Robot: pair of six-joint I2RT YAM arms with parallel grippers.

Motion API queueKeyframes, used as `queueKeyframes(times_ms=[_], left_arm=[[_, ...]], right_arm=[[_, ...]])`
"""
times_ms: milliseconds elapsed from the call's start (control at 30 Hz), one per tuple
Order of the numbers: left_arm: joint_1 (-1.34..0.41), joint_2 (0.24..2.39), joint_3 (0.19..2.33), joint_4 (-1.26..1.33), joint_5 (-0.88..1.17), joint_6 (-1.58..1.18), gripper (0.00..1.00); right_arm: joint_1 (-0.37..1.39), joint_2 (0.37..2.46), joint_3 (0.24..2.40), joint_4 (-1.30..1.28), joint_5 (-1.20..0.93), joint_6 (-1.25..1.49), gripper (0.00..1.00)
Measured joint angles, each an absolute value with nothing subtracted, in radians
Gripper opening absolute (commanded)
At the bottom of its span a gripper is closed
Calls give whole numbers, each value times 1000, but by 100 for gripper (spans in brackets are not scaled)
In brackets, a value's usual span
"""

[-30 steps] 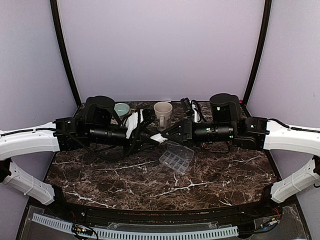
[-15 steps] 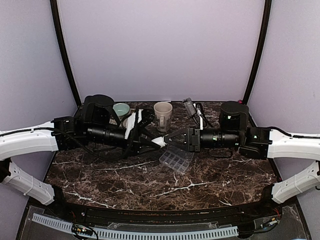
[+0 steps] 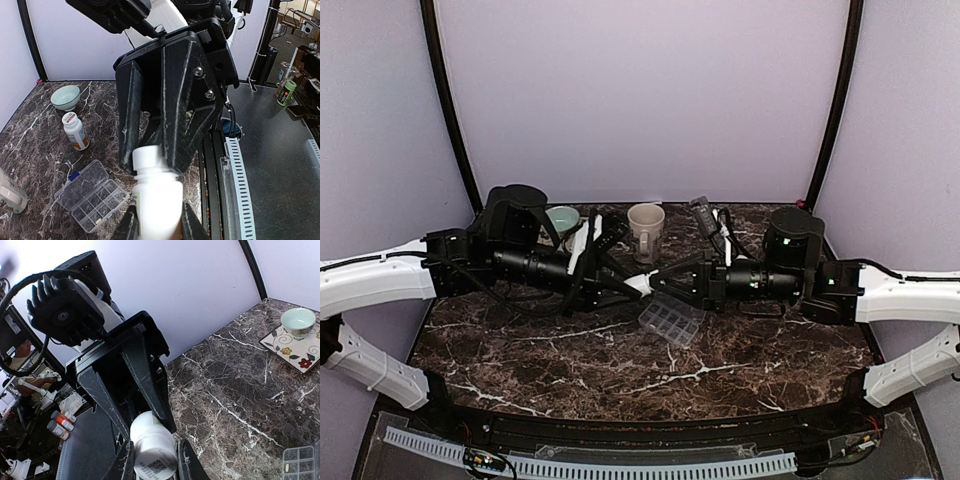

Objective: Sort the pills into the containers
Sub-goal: Unscrew the lid of the pill bottle.

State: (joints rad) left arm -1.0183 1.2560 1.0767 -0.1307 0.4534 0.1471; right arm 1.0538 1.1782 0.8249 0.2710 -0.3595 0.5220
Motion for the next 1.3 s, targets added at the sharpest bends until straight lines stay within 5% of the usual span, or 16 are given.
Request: queueKeyframes(times_ms=[967, 1300], left_arm=[[-1010, 1270, 1086, -136, 505, 101, 0], [-1010, 1270, 1086, -130, 505, 96, 0]], right_arm=[[1042, 1177, 733, 451, -385, 492, 10], [1040, 1177, 733, 457, -390, 499, 28]])
